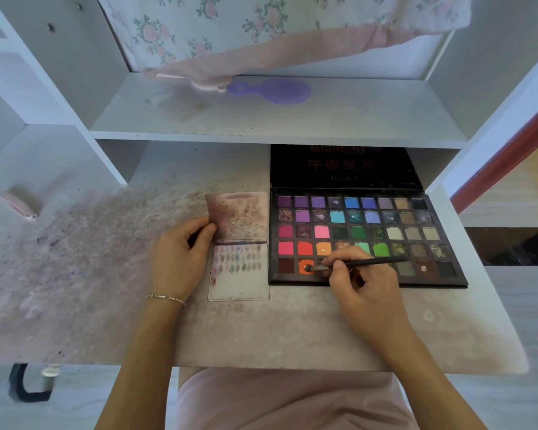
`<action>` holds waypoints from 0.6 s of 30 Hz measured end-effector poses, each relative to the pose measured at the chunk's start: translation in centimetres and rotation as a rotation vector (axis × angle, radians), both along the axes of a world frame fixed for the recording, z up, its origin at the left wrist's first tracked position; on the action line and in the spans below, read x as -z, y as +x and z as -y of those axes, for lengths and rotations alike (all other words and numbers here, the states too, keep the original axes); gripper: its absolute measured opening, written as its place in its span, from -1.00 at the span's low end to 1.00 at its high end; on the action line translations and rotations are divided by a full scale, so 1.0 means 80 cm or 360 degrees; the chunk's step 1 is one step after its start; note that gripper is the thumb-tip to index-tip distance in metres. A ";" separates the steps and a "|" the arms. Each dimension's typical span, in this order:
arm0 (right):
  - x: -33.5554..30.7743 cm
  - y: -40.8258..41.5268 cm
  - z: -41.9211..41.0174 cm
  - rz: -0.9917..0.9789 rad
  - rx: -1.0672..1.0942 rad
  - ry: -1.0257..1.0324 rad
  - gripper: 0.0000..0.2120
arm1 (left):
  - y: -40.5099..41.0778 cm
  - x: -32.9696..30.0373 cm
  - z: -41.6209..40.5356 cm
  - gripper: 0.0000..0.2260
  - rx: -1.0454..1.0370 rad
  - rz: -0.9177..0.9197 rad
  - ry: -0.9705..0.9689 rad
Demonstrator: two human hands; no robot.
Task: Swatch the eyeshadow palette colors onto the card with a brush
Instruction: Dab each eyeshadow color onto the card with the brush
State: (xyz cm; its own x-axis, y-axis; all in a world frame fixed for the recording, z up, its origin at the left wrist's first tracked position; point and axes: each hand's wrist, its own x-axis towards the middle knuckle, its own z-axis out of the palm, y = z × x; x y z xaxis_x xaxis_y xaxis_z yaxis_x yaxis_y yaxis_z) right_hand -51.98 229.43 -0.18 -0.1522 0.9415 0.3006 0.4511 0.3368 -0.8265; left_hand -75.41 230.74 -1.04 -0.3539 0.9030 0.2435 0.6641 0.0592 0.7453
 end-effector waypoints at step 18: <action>-0.001 -0.067 0.014 -0.0353 -0.0289 -0.0140 -0.87 | -0.001 0.000 -0.001 -0.84 0.0033 0.0021 -0.0004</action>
